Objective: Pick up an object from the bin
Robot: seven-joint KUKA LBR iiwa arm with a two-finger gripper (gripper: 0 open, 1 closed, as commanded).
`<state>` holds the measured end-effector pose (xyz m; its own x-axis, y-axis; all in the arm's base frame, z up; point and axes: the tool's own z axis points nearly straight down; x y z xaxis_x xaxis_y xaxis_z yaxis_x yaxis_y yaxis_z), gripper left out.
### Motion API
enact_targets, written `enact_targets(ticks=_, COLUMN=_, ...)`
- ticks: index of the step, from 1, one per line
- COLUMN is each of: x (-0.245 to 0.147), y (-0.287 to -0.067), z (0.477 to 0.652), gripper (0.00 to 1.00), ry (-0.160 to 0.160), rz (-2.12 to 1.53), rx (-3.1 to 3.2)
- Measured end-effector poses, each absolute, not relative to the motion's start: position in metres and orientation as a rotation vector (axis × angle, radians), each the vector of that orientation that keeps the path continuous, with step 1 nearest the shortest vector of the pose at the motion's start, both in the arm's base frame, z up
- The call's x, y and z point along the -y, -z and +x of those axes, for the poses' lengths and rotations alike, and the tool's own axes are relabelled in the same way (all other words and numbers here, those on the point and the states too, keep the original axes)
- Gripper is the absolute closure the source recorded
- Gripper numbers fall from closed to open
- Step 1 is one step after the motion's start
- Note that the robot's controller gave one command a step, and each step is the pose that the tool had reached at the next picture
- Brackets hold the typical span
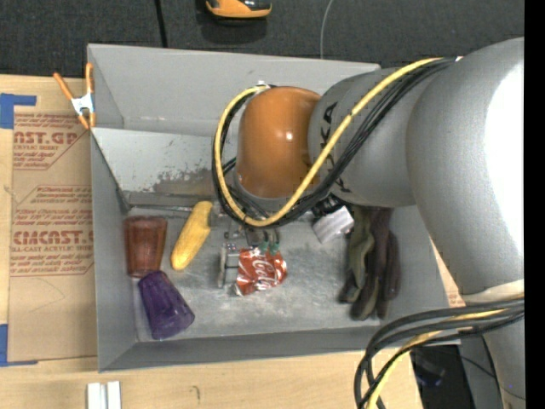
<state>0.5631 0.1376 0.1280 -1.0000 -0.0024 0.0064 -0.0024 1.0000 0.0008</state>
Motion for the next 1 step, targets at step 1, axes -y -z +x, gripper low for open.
enact_targets(ticks=1, x=-0.1371, y=-0.1323, z=0.5653, gripper=0.00, ry=0.003, rz=0.002, rx=3.143)
